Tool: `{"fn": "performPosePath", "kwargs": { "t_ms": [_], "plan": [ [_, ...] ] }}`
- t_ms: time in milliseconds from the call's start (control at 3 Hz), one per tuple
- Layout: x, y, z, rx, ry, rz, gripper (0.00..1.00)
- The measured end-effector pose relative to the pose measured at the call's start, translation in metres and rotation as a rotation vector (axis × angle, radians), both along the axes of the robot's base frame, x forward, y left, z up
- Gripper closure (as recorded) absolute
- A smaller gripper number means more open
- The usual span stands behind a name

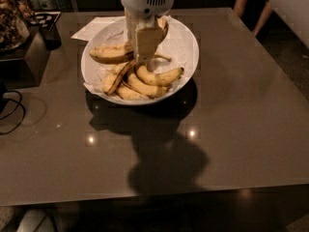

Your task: Pick banana from white bowl

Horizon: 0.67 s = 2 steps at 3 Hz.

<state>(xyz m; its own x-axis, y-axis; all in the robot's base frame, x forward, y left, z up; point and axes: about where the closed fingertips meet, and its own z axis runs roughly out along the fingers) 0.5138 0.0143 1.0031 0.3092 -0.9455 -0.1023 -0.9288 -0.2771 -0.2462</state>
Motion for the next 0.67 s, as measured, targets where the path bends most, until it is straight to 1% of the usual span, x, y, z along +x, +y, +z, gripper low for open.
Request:
{"fn": "performPosePath", "kwargs": {
  "t_ms": [333, 667],
  "plan": [
    [0.000, 0.000, 0.000, 0.000, 0.000, 0.000, 1.00],
    [-0.007, 0.023, -0.002, 0.059, 0.017, 0.055, 1.00]
  ]
}}
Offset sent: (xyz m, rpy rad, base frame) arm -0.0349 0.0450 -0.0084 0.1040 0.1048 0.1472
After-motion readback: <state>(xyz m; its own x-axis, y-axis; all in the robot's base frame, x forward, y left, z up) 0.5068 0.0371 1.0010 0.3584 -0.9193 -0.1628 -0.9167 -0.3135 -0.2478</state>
